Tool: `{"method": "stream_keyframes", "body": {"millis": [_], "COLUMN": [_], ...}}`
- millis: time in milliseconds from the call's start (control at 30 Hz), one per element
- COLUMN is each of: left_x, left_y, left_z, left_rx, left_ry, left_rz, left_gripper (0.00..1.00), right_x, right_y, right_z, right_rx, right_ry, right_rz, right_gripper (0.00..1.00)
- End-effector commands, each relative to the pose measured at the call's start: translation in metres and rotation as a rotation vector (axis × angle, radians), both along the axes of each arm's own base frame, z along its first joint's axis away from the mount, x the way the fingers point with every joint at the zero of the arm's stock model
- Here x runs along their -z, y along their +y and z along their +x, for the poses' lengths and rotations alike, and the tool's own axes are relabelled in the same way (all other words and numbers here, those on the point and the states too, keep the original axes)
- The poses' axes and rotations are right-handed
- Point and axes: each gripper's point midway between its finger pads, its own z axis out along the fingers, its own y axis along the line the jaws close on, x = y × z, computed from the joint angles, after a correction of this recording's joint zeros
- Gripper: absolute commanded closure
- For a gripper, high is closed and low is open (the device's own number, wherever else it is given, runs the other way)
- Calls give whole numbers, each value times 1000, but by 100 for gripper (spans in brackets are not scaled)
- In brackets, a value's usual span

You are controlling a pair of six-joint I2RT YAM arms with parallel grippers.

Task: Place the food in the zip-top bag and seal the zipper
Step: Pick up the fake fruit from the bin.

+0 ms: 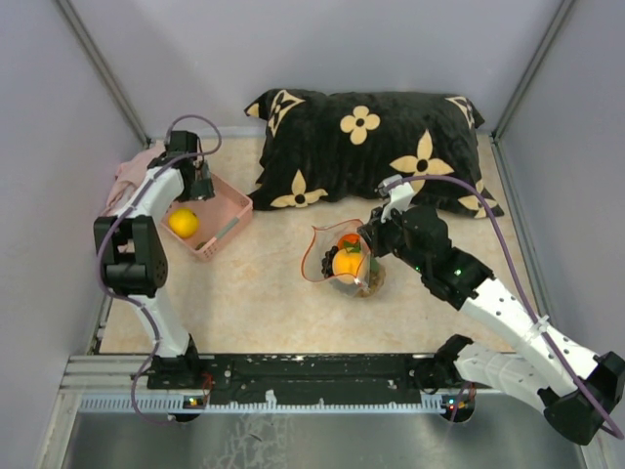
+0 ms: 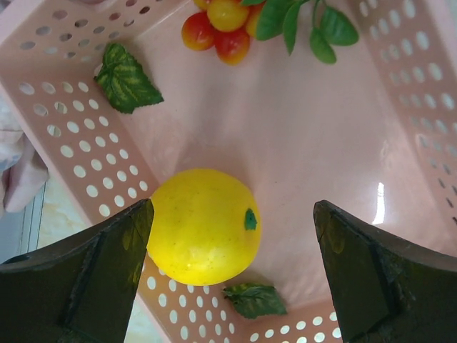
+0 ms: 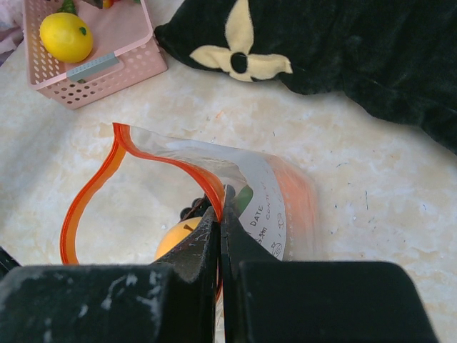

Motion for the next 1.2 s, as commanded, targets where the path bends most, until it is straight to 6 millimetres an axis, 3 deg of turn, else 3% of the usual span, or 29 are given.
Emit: {"method": "stream_keyframes", "body": {"millis": [0, 167, 400, 767, 1000, 1167], "left_x": [9, 24, 51, 60, 53, 23], "left_y": [11, 13, 0, -20, -26, -35], "left_z": [-15, -27, -31, -28, -20, -19], "left_rx": [-20, -28, -9, 34, 52, 79], "left_ry": [44, 79, 147, 173, 147, 75], "left_rz": [10, 15, -65, -115, -102, -89], "left_gripper": [1, 1, 2, 5, 11, 21], "right_x": [-20, -20, -17, -15, -14, -15], "right_y": [-1, -1, -2, 1, 4, 3], "right_z": [6, 7, 6, 7, 7, 7], "right_rx": [10, 6, 8, 5, 1, 3], "right_ry": [-65, -71, -73, -63, -57, -56], "right_rz": [40, 33, 40, 53, 61, 59], "right_gripper": [100, 100, 100, 100, 100, 100]}}
